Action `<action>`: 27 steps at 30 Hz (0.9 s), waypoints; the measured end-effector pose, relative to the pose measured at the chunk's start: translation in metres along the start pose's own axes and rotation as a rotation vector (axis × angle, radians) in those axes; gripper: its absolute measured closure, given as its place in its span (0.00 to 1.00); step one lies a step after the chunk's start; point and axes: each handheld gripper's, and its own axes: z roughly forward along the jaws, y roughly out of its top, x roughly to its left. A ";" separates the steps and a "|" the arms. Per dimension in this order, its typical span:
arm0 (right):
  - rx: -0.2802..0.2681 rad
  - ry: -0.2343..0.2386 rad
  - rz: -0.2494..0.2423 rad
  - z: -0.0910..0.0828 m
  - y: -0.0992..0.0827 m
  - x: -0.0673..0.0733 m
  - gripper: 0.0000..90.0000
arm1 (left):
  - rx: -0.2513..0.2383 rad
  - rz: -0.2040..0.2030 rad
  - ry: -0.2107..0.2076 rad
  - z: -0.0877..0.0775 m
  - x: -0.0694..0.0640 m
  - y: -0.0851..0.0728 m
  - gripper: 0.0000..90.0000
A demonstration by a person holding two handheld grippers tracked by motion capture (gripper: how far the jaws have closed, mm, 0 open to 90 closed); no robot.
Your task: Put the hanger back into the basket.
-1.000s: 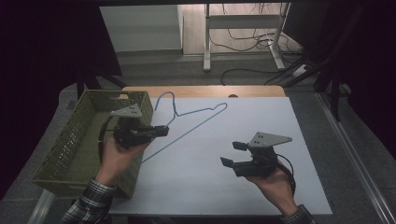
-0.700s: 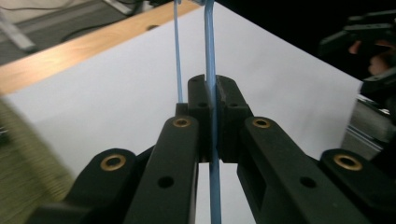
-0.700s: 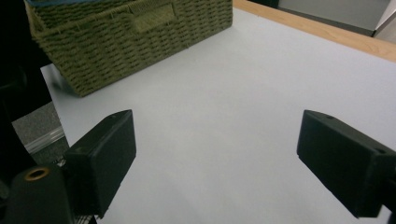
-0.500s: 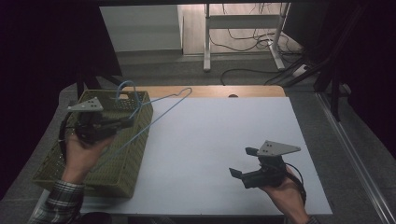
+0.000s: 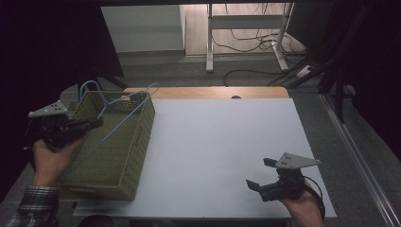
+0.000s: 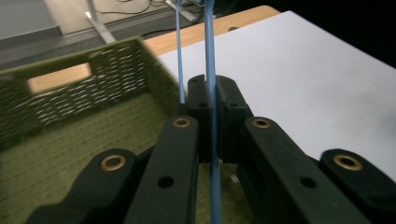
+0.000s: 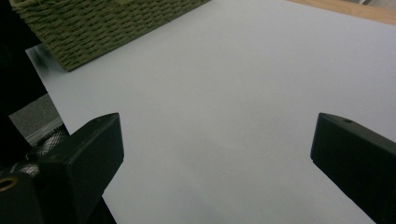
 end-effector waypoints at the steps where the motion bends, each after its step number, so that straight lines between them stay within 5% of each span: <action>1: 0.001 -0.002 0.002 -0.001 -0.001 -0.001 0.03 | 0.000 -0.007 0.006 -0.001 0.004 -0.003 0.97; 10: 0.020 -0.003 0.007 0.001 -0.006 -0.003 0.03 | 0.014 -0.056 0.053 0.000 0.034 -0.031 0.97; 27: 0.034 -0.001 0.005 0.004 -0.008 -0.004 0.03 | 0.091 -0.105 0.042 0.022 0.053 -0.064 0.97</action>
